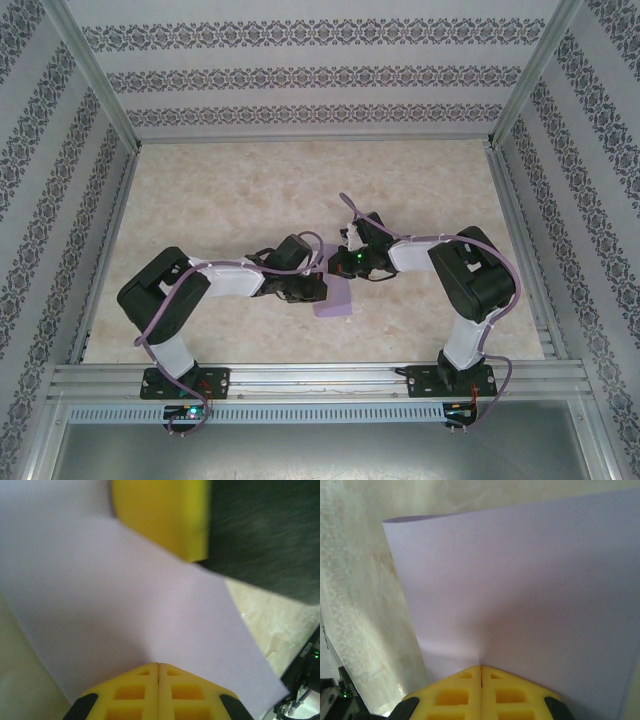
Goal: Fold a paper plane with a square sheet of paper (fold left side to right side)
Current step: First fold the square sheet of paper in half at the center of the table.
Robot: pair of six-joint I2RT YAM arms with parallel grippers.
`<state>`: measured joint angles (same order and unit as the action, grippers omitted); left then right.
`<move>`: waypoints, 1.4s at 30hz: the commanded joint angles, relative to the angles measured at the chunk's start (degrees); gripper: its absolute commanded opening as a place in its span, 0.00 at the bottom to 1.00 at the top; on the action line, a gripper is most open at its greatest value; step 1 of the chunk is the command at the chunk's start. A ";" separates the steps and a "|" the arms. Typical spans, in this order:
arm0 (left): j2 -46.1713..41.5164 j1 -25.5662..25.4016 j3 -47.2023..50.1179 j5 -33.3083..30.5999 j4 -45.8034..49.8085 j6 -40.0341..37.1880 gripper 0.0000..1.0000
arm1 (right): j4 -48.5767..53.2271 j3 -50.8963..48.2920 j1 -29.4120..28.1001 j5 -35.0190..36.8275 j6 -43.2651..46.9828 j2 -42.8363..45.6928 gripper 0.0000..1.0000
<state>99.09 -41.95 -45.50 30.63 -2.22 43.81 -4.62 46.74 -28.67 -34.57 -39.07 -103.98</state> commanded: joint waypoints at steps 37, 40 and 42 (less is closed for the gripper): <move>-9.72 3.70 1.58 1.02 9.65 -0.76 0.04 | 6.20 -0.79 -0.60 6.71 2.78 -1.33 0.00; -5.60 4.06 -2.21 0.83 9.69 -2.57 0.04 | 6.42 -0.60 -0.69 6.96 2.68 -1.05 0.00; -3.20 4.07 -4.56 0.84 9.54 -3.40 0.03 | 6.47 -0.60 -0.66 6.97 2.62 -1.00 0.00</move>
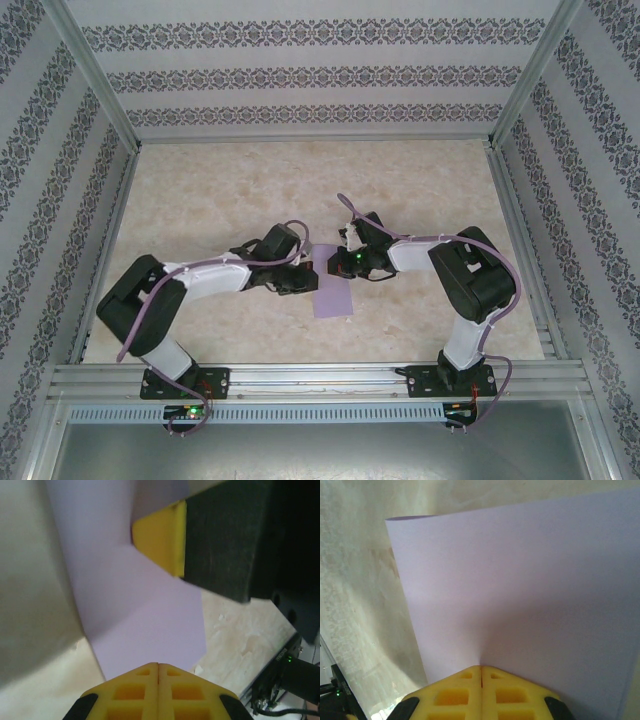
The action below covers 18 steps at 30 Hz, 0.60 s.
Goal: Fold a paper plane with a square sheet of paper (fold left side to right side)
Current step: First fold the square sheet of paper in half at the center of the table, then hold the square sheet of paper at the center of the table.
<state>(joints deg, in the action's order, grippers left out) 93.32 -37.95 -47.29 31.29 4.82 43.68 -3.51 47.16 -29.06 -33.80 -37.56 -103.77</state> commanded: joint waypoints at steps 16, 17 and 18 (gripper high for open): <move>11.96 -0.02 -4.24 -1.32 -0.16 -1.62 0.01 | 3.96 0.18 -0.59 3.49 0.44 0.12 0.00; 12.02 -0.01 -3.91 -1.31 -0.28 -1.46 0.01 | 3.81 0.44 -0.53 3.39 0.18 0.50 0.00; 12.01 -0.01 -3.55 -1.28 -0.56 -1.11 0.01 | 3.62 0.80 -0.56 3.30 -0.17 0.94 0.00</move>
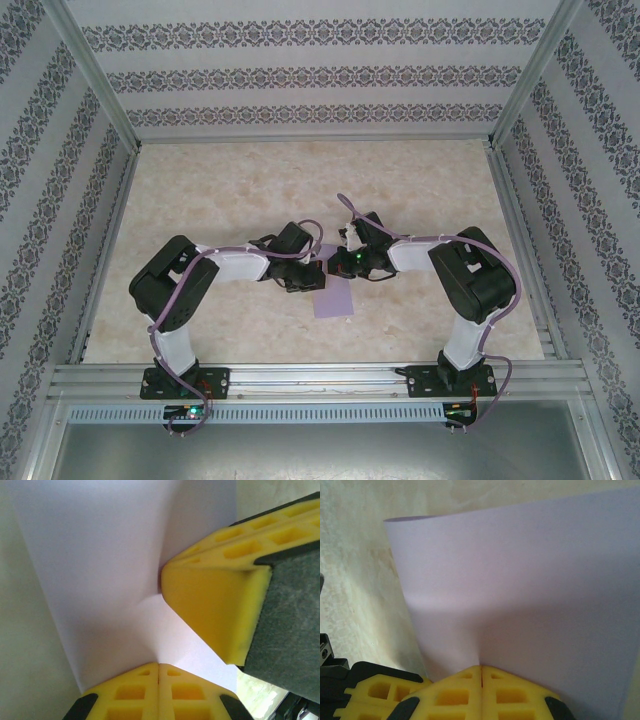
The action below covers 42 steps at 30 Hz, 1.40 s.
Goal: Fold a paper plane with a square sheet of paper (fold left side to right side)
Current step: Hold the square sheet of paper at the center of the table.
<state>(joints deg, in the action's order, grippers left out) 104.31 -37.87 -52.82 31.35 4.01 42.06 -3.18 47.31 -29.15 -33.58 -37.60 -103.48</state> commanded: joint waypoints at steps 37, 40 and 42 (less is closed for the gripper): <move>-1.61 -0.03 -0.81 -1.22 -1.02 0.97 0.00 | 4.30 -12.84 -7.68 5.52 -4.07 7.54 0.00; -1.01 0.85 -1.58 -1.13 -1.62 0.42 0.00 | 4.41 -13.29 -7.62 6.20 -3.62 6.85 0.00; -0.45 1.43 -2.07 -0.99 -1.98 0.14 0.00 | 4.41 -13.46 -7.65 6.42 -3.40 6.55 0.00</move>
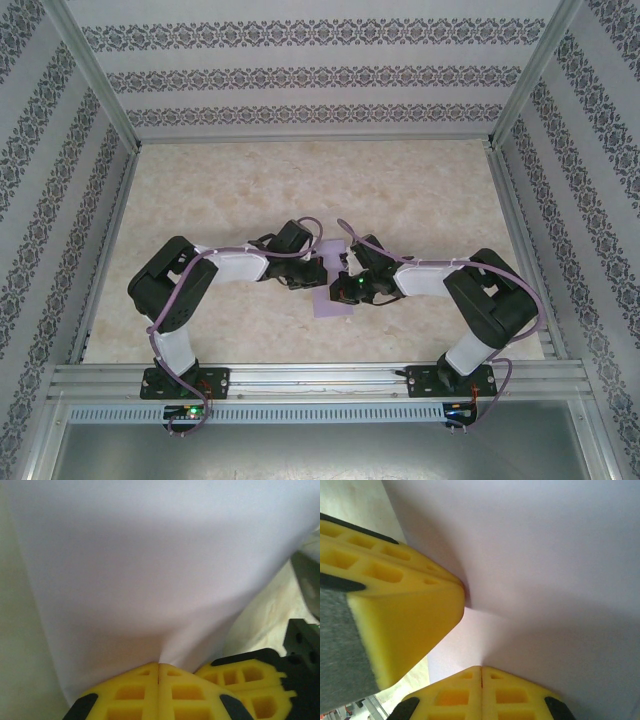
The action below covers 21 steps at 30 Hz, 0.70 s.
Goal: Fold a paper plane with a square sheet of paper (fold left side to right side)
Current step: Hold the square sheet of paper at the center of the table, then first fold the square sheet of paper in half at the center of the table.
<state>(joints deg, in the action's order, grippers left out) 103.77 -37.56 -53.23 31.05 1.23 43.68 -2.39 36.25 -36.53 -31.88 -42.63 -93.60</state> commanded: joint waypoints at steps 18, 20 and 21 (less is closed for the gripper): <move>4.08 5.41 0.52 -3.43 -2.82 -3.60 0.00 | 8.30 -2.65 -0.01 7.79 4.82 -4.39 0.00; 4.12 6.32 1.09 -3.56 -4.11 -3.86 0.00 | 8.42 -2.89 0.13 8.01 5.01 -4.53 0.00; 4.08 6.75 1.36 -3.62 -4.72 -3.83 0.00 | 8.37 -3.02 0.16 7.97 5.06 -4.57 0.00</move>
<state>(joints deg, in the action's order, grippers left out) 106.19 -33.76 -53.39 31.94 -0.84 41.78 -2.87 36.25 -36.51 -31.99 -39.77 -94.17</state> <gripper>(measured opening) 0.043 0.042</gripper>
